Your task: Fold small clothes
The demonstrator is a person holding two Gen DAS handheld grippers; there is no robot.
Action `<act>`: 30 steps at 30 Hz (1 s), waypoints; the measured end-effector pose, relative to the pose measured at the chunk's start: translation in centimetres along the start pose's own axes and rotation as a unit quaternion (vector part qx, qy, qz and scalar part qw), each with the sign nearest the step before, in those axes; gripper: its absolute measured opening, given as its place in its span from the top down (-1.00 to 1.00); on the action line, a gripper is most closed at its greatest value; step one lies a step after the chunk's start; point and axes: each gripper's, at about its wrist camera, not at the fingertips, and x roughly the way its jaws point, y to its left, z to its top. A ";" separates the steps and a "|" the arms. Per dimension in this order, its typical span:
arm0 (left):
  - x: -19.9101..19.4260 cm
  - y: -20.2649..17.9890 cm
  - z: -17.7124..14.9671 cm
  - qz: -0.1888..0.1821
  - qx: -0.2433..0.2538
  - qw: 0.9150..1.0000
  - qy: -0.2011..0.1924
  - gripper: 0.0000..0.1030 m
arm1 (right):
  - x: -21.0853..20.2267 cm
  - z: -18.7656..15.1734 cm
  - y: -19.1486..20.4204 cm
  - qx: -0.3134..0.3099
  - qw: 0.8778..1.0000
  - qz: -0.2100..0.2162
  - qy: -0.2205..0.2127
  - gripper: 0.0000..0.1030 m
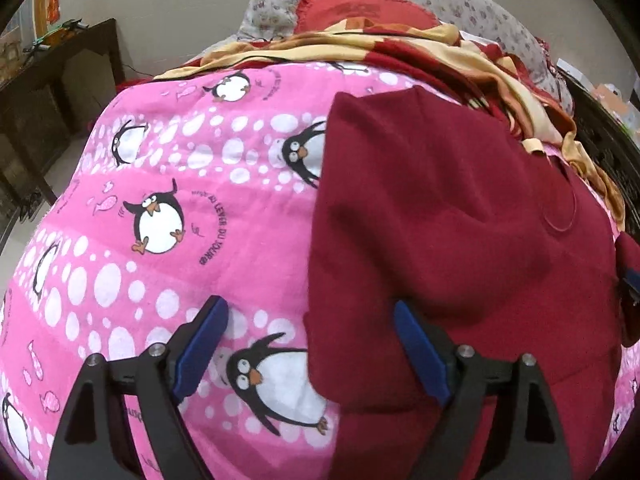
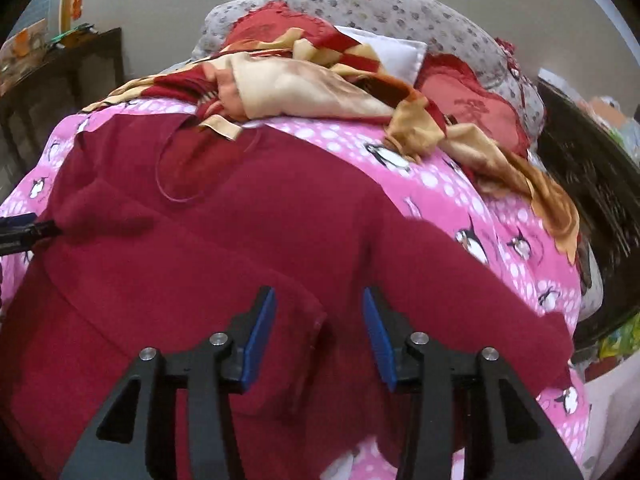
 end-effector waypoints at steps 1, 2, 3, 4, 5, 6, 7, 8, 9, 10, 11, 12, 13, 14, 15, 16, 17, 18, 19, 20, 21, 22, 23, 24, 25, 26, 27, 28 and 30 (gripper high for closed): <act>-0.1 -0.1 0.0 0.000 -0.002 1.000 0.001 -0.72 | 0.1 0.0 0.0 0.003 1.000 0.011 -0.008 -0.18; -0.5 -0.1 0.1 -0.001 -0.005 1.000 -0.002 -0.71 | 0.3 0.2 0.2 0.002 1.000 0.021 -0.011 -0.17; -0.8 -0.1 0.2 -0.003 -0.007 1.000 -0.005 -0.71 | 0.6 0.4 0.5 -0.001 1.000 0.025 -0.013 -0.17; -1.4 -0.2 0.3 -0.006 -0.011 1.000 -0.015 -0.71 | 0.9 0.5 0.8 -0.011 1.000 0.015 -0.009 -0.12; -1.9 -0.3 0.6 -0.007 -0.012 1.000 -0.025 -0.71 | 1.3 0.6 1.0 -0.016 1.000 0.006 -0.003 0.23; -2.5 -0.1 0.7 -0.006 -0.014 0.999 -0.034 -0.71 | 1.7 0.7 1.0 -0.019 1.000 0.010 0.003 0.59; -3.2 -0.2 1.1 -0.005 -0.017 0.999 -0.050 -0.71 | 1.3 0.4 1.0 -0.020 1.000 0.016 0.004 0.58; -3.5 -0.1 1.3 -0.005 -0.018 0.998 -0.058 -0.72 | 1.1 0.4 1.0 -0.023 1.000 0.017 0.000 0.58; -3.8 -0.2 1.6 -0.004 -0.020 0.998 -0.065 -0.72 | 0.8 0.4 0.9 -0.028 0.999 0.016 -0.007 0.59; -3.8 -0.5 2.0 -0.001 -0.021 0.998 -0.067 -0.72 | -0.1 0.4 0.6 -0.028 0.999 0.013 -0.023 0.59; -3.6 -0.7 2.2 0.003 -0.019 0.998 -0.064 -0.72 | -0.8 0.6 0.0 -0.017 0.999 0.011 -0.038 0.59; -3.3 -1.0 2.6 0.007 -0.017 0.998 -0.060 -0.72 | -1.1 0.8 -0.4 -0.007 0.999 0.007 -0.045 0.59; -2.6 -1.6 2.9 0.014 -0.013 0.998 -0.056 -0.72 | -1.3 0.9 -1.0 0.006 0.999 -0.004 -0.052 0.59; -2.1 -1.7 2.8 0.018 -0.010 0.998 -0.053 -0.72 | -1.1 0.8 -1.5 0.012 0.998 -0.012 -0.058 0.59; -1.2 -2.0 2.9 0.024 -0.007 0.999 -0.046 -0.72 | -0.4 0.5 -1.8 0.017 0.998 -0.011 -0.057 0.59; 0.3 -2.3 3.1 0.039 -0.008 0.999 -0.030 -0.72 | 0.5 0.2 -2.0 0.022 0.998 -0.008 -0.050 0.59; 1.0 -2.3 3.0 0.049 -0.012 0.999 -0.017 -0.72 | 1.3 -0.1 -2.2 0.026 0.999 -0.008 -0.041 0.58; 1.8 -2.2 3.1 0.057 -0.019 0.998 0.000 -0.74 | 1.6 -0.4 -2.5 0.029 0.999 -0.003 -0.034 0.55; 2.1 -1.7 3.1 0.051 -0.038 0.998 0.010 -0.74 | 0.9 -0.4 -2.7 0.034 0.999 0.004 -0.040 0.51; 1.9 -1.5 3.1 0.049 -0.050 0.997 0.009 -0.74 | 0.1 -0.4 -3.0 0.038 0.998 0.013 -0.051 0.39; 1.5 -1.3 3.2 0.054 -0.064 0.996 0.010 -0.74 | -1.4 -0.4 -3.2 0.042 0.996 0.025 -0.074 0.24; 1.1 -1.1 3.3 0.065 -0.073 0.995 0.010 -0.74 | -2.2 -0.5 -3.3 0.045 0.995 0.031 -0.086 0.16; 0.8 -1.1 3.3 0.076 -0.077 0.994 0.010 -0.74 | -3.0 -0.7 -3.5 0.059 0.993 0.044 -0.094 0.12; 0.5 -1.1 3.2 0.085 -0.081 0.993 0.010 -0.74 | -3.0 -0.7 -3.5 0.073 0.992 0.060 -0.088 0.11; 0.2 -1.2 3.1 0.097 -0.086 0.991 0.013 -0.74 | -1.8 -0.7 -3.0 0.080 0.991 0.086 -0.057 0.11; -0.2 -1.3 2.9 0.102 -0.092 0.990 0.015 -0.74 | -0.3 -0.7 -2.4 0.071 0.993 0.094 -0.023 0.12; -0.8 -1.3 2.6 0.102 -0.097 0.990 0.012 -0.74 | 1.0 -0.9 -1.8 0.061 0.994 0.094 0.003 0.12; -1.7 -1.6 2.1 0.098 -0.100 0.990 0.003 -0.74 | 2.1 -1.2 -1.1 0.050 0.994 0.091 0.019 0.12; -3.3 -2.5 1.2 0.090 -0.094 0.991 -0.013 -0.74 | 0.8 -1.5 -1.2 0.050 0.994 0.096 -0.006 0.12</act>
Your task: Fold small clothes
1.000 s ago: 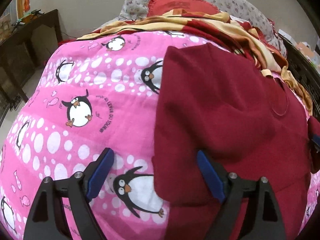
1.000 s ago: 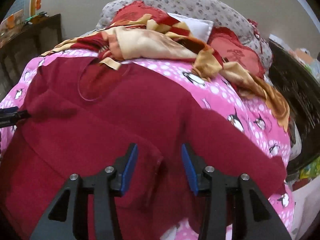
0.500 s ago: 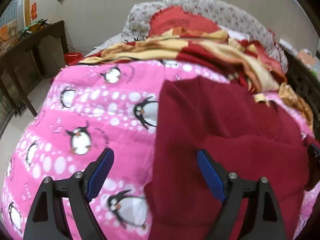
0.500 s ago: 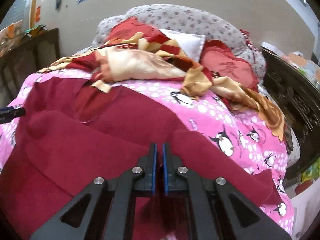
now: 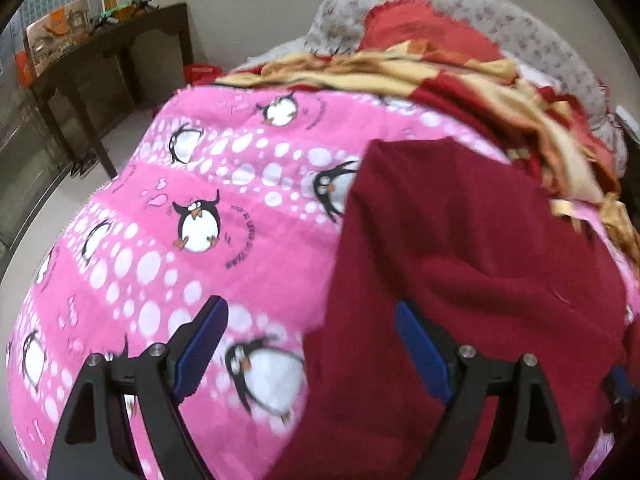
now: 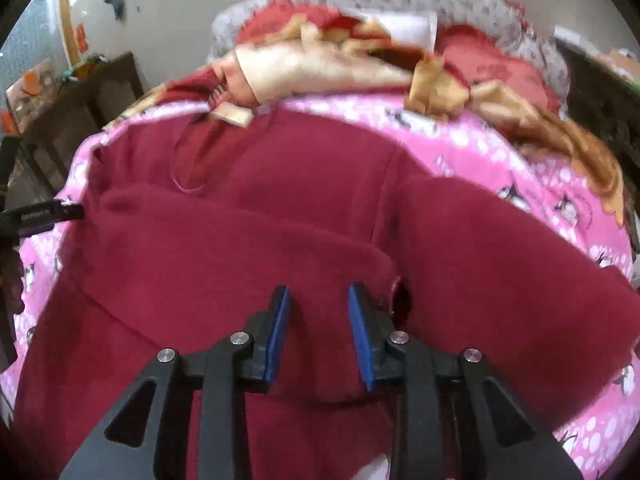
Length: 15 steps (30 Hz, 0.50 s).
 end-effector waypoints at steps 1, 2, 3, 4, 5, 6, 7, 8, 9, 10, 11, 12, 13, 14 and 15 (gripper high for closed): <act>-0.8 -0.3 -0.7 -0.005 0.007 1.000 -0.004 -0.74 | -1.9 -0.3 -0.5 0.015 1.000 0.015 -0.022 0.11; -1.5 -0.7 -1.4 -0.012 0.018 1.000 -0.005 -0.74 | -3.1 -0.6 -1.1 0.030 0.999 0.018 -0.036 0.06; -2.1 -1.2 -2.0 -0.021 0.032 0.999 -0.008 -0.74 | -5.0 -1.3 -2.3 0.055 0.997 0.015 -0.056 -0.08; -2.5 -1.6 -2.3 -0.027 0.044 0.999 -0.012 -0.74 | -6.1 -1.8 -3.2 0.070 0.995 0.010 -0.065 -0.17; -3.1 -2.3 -2.7 -0.032 0.058 0.998 -0.018 -0.74 | -7.3 -2.5 -4.5 0.091 0.993 -0.001 -0.073 -0.26; -3.5 -2.8 -2.9 -0.035 0.067 0.997 -0.022 -0.74 | -8.3 -3.0 -5.5 0.107 0.991 -0.009 -0.078 -0.26; -3.9 -3.5 -3.2 -0.043 0.078 0.996 -0.026 -0.74 | -9.1 -3.6 -6.8 0.125 0.989 -0.016 -0.081 -0.26; -4.2 -3.9 -3.5 -0.050 0.083 0.995 -0.029 -0.74 | -9.9 -4.1 -8.1 0.143 0.986 -0.024 -0.081 -0.29; -4.5 -4.3 -3.7 -0.058 0.089 0.994 -0.031 -0.74 | -10.5 -4.4 -9.2 0.158 0.983 -0.035 -0.082 -0.33; -4.6 -4.7 -3.8 -0.065 0.095 0.993 -0.031 -0.74 | -11.2 -4.7 -10.6 0.177 0.979 -0.049 -0.085 -0.35; -4.7 -5.2 -3.9 -0.072 0.102 0.992 -0.031 -0.74 | -11.5 -4.8 -11.5 0.191 0.976 -0.051 -0.087 -0.38; -4.7 -5.4 -4.0 -0.077 0.108 0.991 -0.030 -0.74 | -11.7 -4.9 -12.8 0.216 0.971 -0.046 -0.087 -0.39; -4.7 -5.7 -4.2 -0.079 0.113 0.990 -0.028 -0.74 | -11.7 -5.0 -14.0 0.242 0.966 -0.035 -0.085 -0.39; -4.7 -5.7 -4.4 -0.081 0.115 0.990 -0.026 -0.74 | -11.7 -5.1 -14.6 0.262 0.961 -0.025 -0.085 -0.41; -4.7 -5.7 -4.7 -0.083 0.114 0.990 -0.023 -0.74 | -11.8 -5.4 -15.8 0.298 0.950 -0.002 -0.091 -0.47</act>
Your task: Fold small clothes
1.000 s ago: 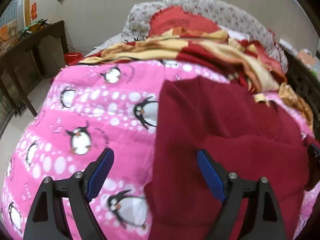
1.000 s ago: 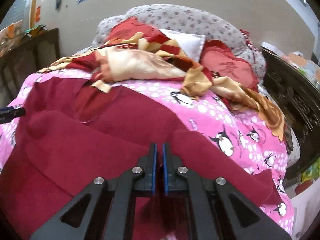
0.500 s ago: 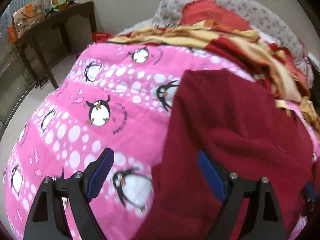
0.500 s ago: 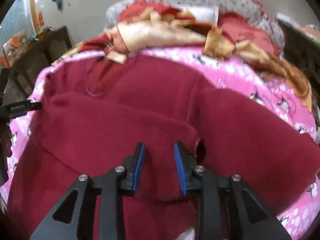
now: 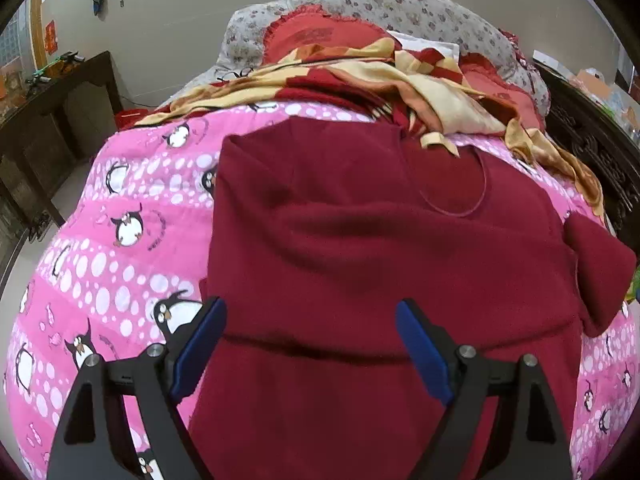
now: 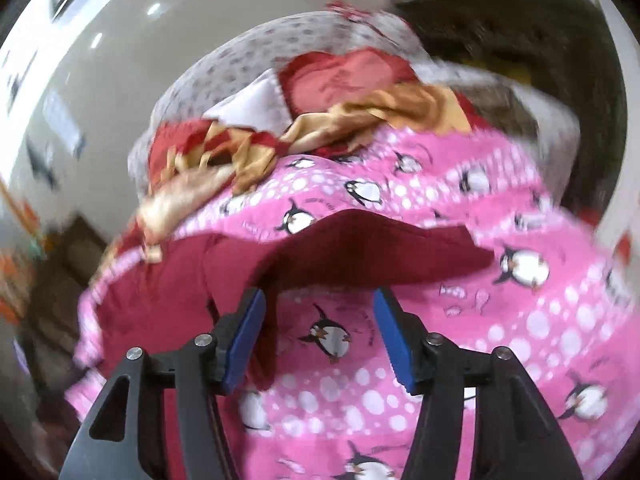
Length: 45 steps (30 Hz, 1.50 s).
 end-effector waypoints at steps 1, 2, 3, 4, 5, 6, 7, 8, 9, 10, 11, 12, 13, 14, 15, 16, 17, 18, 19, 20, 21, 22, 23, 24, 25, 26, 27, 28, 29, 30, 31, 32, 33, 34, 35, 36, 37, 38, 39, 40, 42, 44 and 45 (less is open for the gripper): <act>0.0 0.0 -0.2 -0.003 -0.002 1.000 0.004 -0.74 | 0.2 0.4 -0.6 0.024 1.000 0.010 -0.001 -0.52; 0.2 0.2 -0.3 -0.005 -0.005 1.000 0.009 -0.74 | 0.5 0.7 -1.0 0.039 0.999 0.014 0.000 -0.54; 0.4 0.5 -0.4 -0.007 -0.007 1.000 0.012 -0.74 | 0.8 1.0 -1.5 0.052 0.998 0.016 0.003 -0.54; 0.4 0.7 -0.5 -0.008 -0.011 1.000 0.013 -0.74 | 1.5 1.5 -1.6 0.066 0.998 0.019 0.008 -0.54; 0.4 0.9 -0.6 -0.010 -0.014 1.000 0.013 -0.74 | 2.3 2.0 -1.8 0.080 0.996 0.023 0.011 -0.54; 0.3 1.1 -0.6 -0.011 -0.016 1.000 0.013 -0.74 | 3.3 2.6 -2.2 0.105 0.994 0.030 0.015 -0.54; 0.2 1.3 -0.7 -0.010 -0.018 1.000 0.012 -0.74 | 3.9 2.7 -2.4 0.126 0.991 0.036 0.019 -0.54; 0.2 1.5 -0.7 -0.009 -0.021 1.000 0.012 -0.74 | 4.9 3.1 -2.8 0.151 0.987 0.048 0.026 -0.54; 0.1 1.8 -0.6 -0.009 -0.023 1.000 0.011 -0.74 | 5.6 3.2 -3.1 0.168 0.984 0.055 0.031 -0.54; 0.0 2.1 -0.6 -0.008 -0.026 1.000 0.010 -0.74 | 7.0 3.5 -3.7 0.198 0.978 0.060 0.040 -0.54; -0.1 2.4 -0.6 -0.007 -0.029 1.000 0.010 -0.74 | 7.8 3.7 -4.1 0.212 0.975 0.056 0.046 -0.54; -0.1 2.7 -0.6 -0.005 -0.030 0.999 0.009 -0.74 | 8.7 3.8 -4.5 0.222 0.972 0.047 0.054 -0.42; -0.2 3.1 -0.7 -0.002 -0.032 0.999 0.009 -0.74 | 9.8 3.9 -4.9 0.227 0.971 0.030 0.070 -0.22; -0.2 3.4 -0.7 0.001 -0.032 0.999 0.009 -0.74 | 10.1 4.0 -5.1 0.225 0.971 0.021 0.076 0.33; -0.2 3.7 -0.7 0.003 -0.032 0.999 0.009 -0.74 | 9.7 4.3 -5.2 0.214 0.974 0.019 0.068 0.53; -0.3 4.1 -0.8 0.007 -0.032 0.999 0.007 -0.74 | 9.0 4.5 -5.1 0.205 0.977 0.018 0.055 0.53; -0.3 4.5 -0.8 0.011 -0.034 0.999 0.005 -0.74 | 7.6 4.8 -4.8 0.189 0.981 0.011 0.034 0.54; -0.3 4.9 -0.8 0.014 -0.037 0.999 0.006 -0.74 | 6.2 5.2 -4.3 0.169 0.986 0.002 0.013 0.54; -0.2 5.3 -0.7 0.016 -0.043 0.999 0.006 -0.74 | 4.2 5.8 -3.4 0.137 0.990 -0.013 -0.014 0.54; -0.2 5.7 -0.5 0.015 -0.051 0.999 0.006 -0.74 | 2.8 6.4 -2.6 0.113 0.993 -0.023 -0.032 0.54; -0.2 6.0 -0.4 0.013 -0.058 0.998 0.005 -0.74 | 1.4 6.8 -1.7 0.087 0.995 -0.029 -0.050 0.54; -0.2 6.3 -0.1 0.009 -0.071 0.997 0.002 -0.74 | 0.0 7.3 -0.4 0.056 0.996 -0.030 -0.068 0.54; -0.3 6.5 0.1 0.005 -0.079 0.997 -0.001 -0.74 | -1.1 7.6 1.0 0.024 0.996 -0.024 -0.080 0.54; -0.5 6.6 0.2 0.001 -0.086 0.996 -0.003 -0.74 | -2.2 7.7 3.3 -0.019 0.996 -0.014 -0.088 0.54; -0.7 6.7 0.4 -0.006 -0.093 0.996 -0.006 -0.74 | -2.6 7.8 4.4 -0.039 0.995 -0.009 -0.091 0.54; -0.9 6.7 0.6 -0.011 -0.097 0.995 -0.008 -0.74 | -3.2 7.5 6.3 -0.069 0.993 -0.001 -0.095 0.54; -1.1 6.6 0.6 -0.014 -0.096 0.995 -0.011 -0.74 | -3.5 7.0 8.3 -0.095 0.991 0.014 -0.096 0.54; -1.3 6.4 0.7 -0.013 -0.092 0.996 -0.013 -0.74 | -3.4 6.3 9.8 -0.110 0.989 0.033 -0.093 0.54; -1.5 6.2 0.7 -0.012 -0.086 0.996 -0.015 -0.74 | -3.1 5.5 11.1 -0.122 0.988 0.051 -0.084 0.54; -1.7 6.1 0.7 -0.011 -0.081 0.997 -0.016 -0.74 | -2.4 4.3 12.8 -0.139 0.985 0.078 -0.066 0.54; -1.7 6.0 0.7 -0.012 -0.078 0.997 -0.016 -0.74 | -1.7 2.9 14.3 -0.153 0.981 0.105 -0.047 0.54; -1.7 5.8 0.7 -0.013 -0.079 0.997 -0.016 -0.74 | -0.8 1.6 15.6 -0.167 0.977 0.130 -0.027 0.54; -1.6 5.9 0.6 -0.016 -0.080 0.997 -0.014 -0.74 | 0.3 0.2 16.9 -0.182 0.972 0.148 -0.007 0.54; -1.6 5.9 0.5 -0.018 -0.083 0.996 -0.012 -0.74 | 2.3 -2.5 18.9 -0.210 0.964 0.163 0.025 0.54; -1.6 5.9 0.4 -0.019 -0.085 0.996 -0.011 -0.74 | 3.4 -4.0 19.7 -0.223 0.959 0.169 0.043 0.53; -1.6 5.9 0.3 -0.022 -0.086 0.996 -0.009 -0.74 | 5.4 -6.5 21.1 -0.247 0.950 0.172 0.080 0.48; -1.7 5.9 0.2 -0.026 -0.085 0.996 -0.009 -0.74 | 7.5 -9.1 22.1 -0.270 0.940 0.168 0.123 0.41; -1.8 6.0 0.1 -0.031 -0.081 0.996 -0.011 -0.74 | 8.7 -10.5 22.5 -0.282 0.934 0.162 0.148 0.30; -2.0 5.9 0.0 -0.033 -0.075 0.997 -0.013 -0.74 | 9.6 -12.2 22.8 -0.297 0.926 0.151 0.176 0.19; -2.1 5.9 -0.1 -0.035 -0.068 0.997 -0.014 -0.74 | 9.9 -13.6 22.7 -0.309 0.921 0.144 0.186 0.12; -2.2 5.6 -0.3 -0.043 -0.058 0.997 -0.013 -0.74 | 8.5 -14.5 22.0 -0.315 0.920 0.155 0.174 0.03; -2.0 5.2 -0.4 -0.056 -0.053 0.997 -0.012 -0.74 | 6.7 -14.4 20.3 -0.301 0.925 0.164 0.167 -0.11; -1.9 5.0 -0.5 -0.064 -0.054 0.996 -0.012 -0.74 | 6.2 -14.2 19.7 -0.296 0.927 0.165 0.163 -0.21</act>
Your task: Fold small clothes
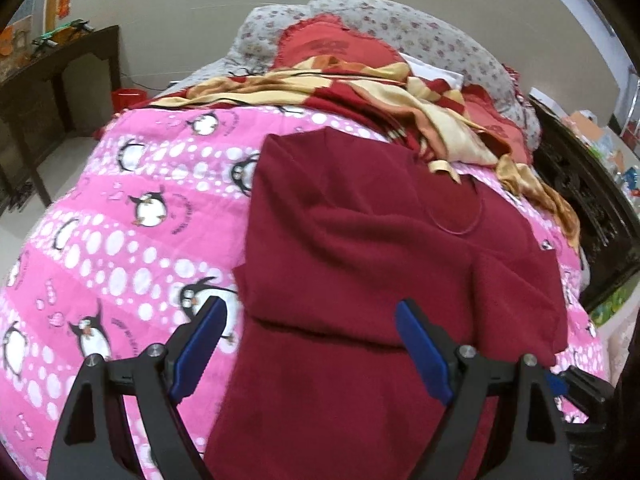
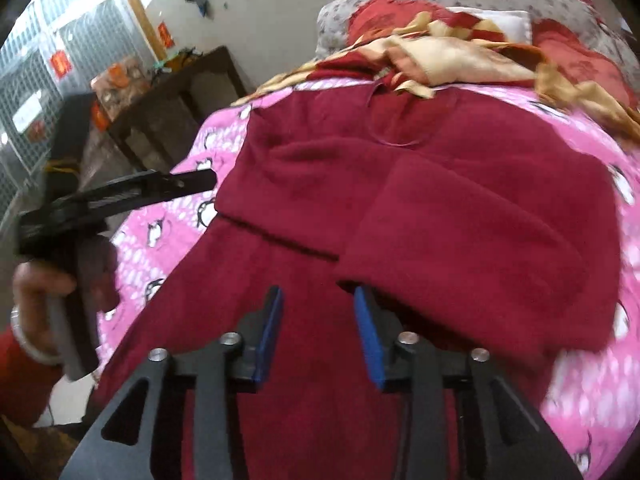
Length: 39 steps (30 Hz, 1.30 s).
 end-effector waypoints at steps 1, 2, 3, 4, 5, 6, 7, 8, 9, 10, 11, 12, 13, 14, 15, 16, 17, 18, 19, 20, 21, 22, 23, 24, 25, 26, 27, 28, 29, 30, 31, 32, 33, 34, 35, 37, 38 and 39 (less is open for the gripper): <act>0.1 -0.1 -0.1 -0.006 -0.002 1.000 0.002 -0.74 | -0.8 -0.2 -0.3 0.002 1.000 -0.006 -0.008 -0.22; 0.3 -0.2 -0.2 -0.009 -0.005 1.000 0.006 -0.74 | -1.5 -0.2 -0.7 0.001 1.000 -0.018 -0.016 -0.22; 0.4 -0.3 -0.3 -0.012 -0.009 1.000 0.009 -0.74 | -2.0 -0.2 -0.9 0.002 0.999 -0.031 -0.023 -0.22; 0.5 -0.1 -0.5 -0.015 -0.014 1.000 0.013 -0.74 | -2.8 -0.1 -1.5 0.011 0.998 -0.044 -0.033 -0.22; 0.4 0.0 -0.5 -0.015 -0.015 1.000 0.014 -0.74 | -3.2 0.2 -1.8 0.023 0.998 -0.051 -0.039 -0.22; 0.2 0.2 -0.6 -0.014 -0.014 1.000 0.013 -0.74 | -3.5 0.2 -2.3 0.038 0.997 -0.057 -0.045 -0.22; 0.1 0.5 -0.6 -0.011 -0.012 1.000 0.011 -0.74 | -3.8 0.1 -3.2 0.060 0.994 -0.071 -0.053 -0.22; -0.2 0.9 -0.6 -0.006 -0.009 1.000 0.008 -0.74 | -4.1 0.1 -3.8 0.070 0.993 -0.079 -0.058 -0.22; -0.4 1.4 -0.5 -0.001 -0.008 1.000 0.005 -0.74 | -4.6 0.0 -4.6 0.081 0.990 -0.089 -0.068 -0.22; -0.7 1.9 -0.3 0.004 -0.007 1.000 0.001 -0.74 | -4.9 0.3 -5.0 0.087 0.989 -0.094 -0.077 -0.22; -0.8 2.4 -0.2 0.008 -0.008 1.000 -0.002 -0.74 | -5.4 0.3 -5.4 0.095 0.987 -0.096 -0.085 -0.22; -1.0 2.8 0.0 0.012 -0.009 1.000 -0.003 -0.74 | -6.1 0.4 -6.1 0.106 0.985 -0.104 -0.091 -0.23; -1.1 3.2 0.1 0.015 -0.013 1.000 -0.005 -0.74 | -5.9 0.8 -6.8 0.115 0.982 -0.123 -0.086 -0.23; -1.3 3.6 0.2 0.015 -0.017 1.000 -0.007 -0.74 | -5.5 1.0 -7.5 0.120 0.980 -0.142 -0.076 -0.23; -1.4 3.9 0.4 0.014 -0.022 1.000 -0.009 -0.74 | -5.0 1.2 -8.0 0.119 0.979 -0.150 -0.067 -0.20; -1.6 4.2 0.4 0.013 -0.027 0.999 -0.010 -0.74 | -4.0 1.4 -8.6 0.117 0.980 -0.150 -0.053 -0.08; -1.8 4.5 0.5 0.012 -0.033 0.999 -0.011 -0.74 | -3.3 1.4 -8.7 0.117 0.983 -0.139 -0.041 0.22; -2.0 4.7 0.6 0.010 -0.037 0.999 -0.011 -0.74 | -2.7 1.6 -8.5 0.117 0.985 -0.126 -0.033 0.43; -2.1 4.9 0.6 0.009 -0.039 0.999 -0.011 -0.74 | -2.2 2.0 -7.6 0.114 0.988 -0.102 -0.033 0.45; -2.3 5.0 0.7 0.010 -0.040 0.999 -0.012 -0.74 | -2.2 2.4 -6.7 0.107 0.990 -0.084 -0.041 0.45; -2.4 5.0 0.8 0.010 -0.040 0.999 -0.014 -0.74 | -2.2 3.1 -5.1 0.096 0.992 -0.062 -0.056 0.45; -2.5 5.0 0.9 0.012 -0.041 0.999 -0.018 -0.74 | -2.1 3.5 -4.3 0.091 0.993 -0.047 -0.063 0.45; -2.5 5.0 1.0 0.013 -0.044 0.999 -0.021 -0.74 | -1.7 4.1 -2.8 0.087 0.994 -0.012 -0.067 0.45; -2.5 5.0 1.0 0.011 -0.047 0.999 -0.022 -0.74 | -1.2 4.4 -1.8 0.084 0.994 0.018 -0.064 0.43; -2.5 4.9 1.0 0.006 -0.050 0.999 -0.020 -0.74 | -0.7 4.8 -0.7 0.079 0.994 0.052 -0.061 0.41; -2.4 4.9 1.0 0.000 -0.054 0.998 -0.017 -0.74 | -0.6 5.0 0.3 0.072 0.992 0.082 -0.060 0.35; -2.3 4.8 0.9 -0.008 -0.056 0.998 -0.013 -0.74 | -0.7 5.1 0.9 0.066 0.991 0.097 -0.063 0.30; -2.2 4.7 0.8 -0.016 -0.057 0.998 -0.009 -0.74 | -1.1 4.7 1.2 0.063 0.991 0.098 -0.068 0.20; -2.0 4.5 0.6 -0.024 -0.054 0.998 -0.007 -0.74 | -1.6 4.5 1.0 0.062 0.991 0.095 -0.074 0.10; -1.9 4.3 0.5 -0.029 -0.051 0.998 -0.007 -0.74 | -2.2 4.0 0.5 0.064 0.991 0.085 -0.080 0.05; -1.8 4.0 0.3 -0.037 -0.046 0.998 -0.009 -0.74 | -2.6 3.7 -0.1 0.067 0.992 0.070 -0.082 0.04; -1.7 3.6 0.1 -0.044 -0.043 0.998 -0.009 -0.76 | -2.9 3.3 -0.8 0.069 0.993 0.052 -0.081 0.04; -1.6 3.3 0.1 -0.052 -0.041 0.998 -0.009 -0.81 | -3.0 2.9 -1.6 0.073 0.994 0.031 -0.078 0.03; -1.4 2.8 -0.1 -0.062 -0.037 0.997 -0.008 -0.82 | -3.0 2.6 -2.5 0.079 0.994 0.010 -0.070 0.03; -1.1 2.4 -0.1 -0.066 -0.033 0.997 -0.006 -0.84 | -3.0 2.1 -3.5 0.087 0.994 -0.011 -0.060 0.03; -0.5 1.6 -0.2 -0.062 -0.021 0.998 -0.004 -0.84 | -3.5 1.2 -4.9 0.102 0.993 -0.028 -0.053 0.03; -0.2 1.3 -0.1 -0.053 -0.017 0.998 -0.006 -0.84 | -3.8 0.9 -5.6 0.110 0.992 -0.029 -0.054 0.03; 0.1 1.1 0.0 -0.046 -0.015 0.999 -0.007 -0.84 | -4.2 0.6 -6.1 0.118 0.991 -0.031 -0.055 0.03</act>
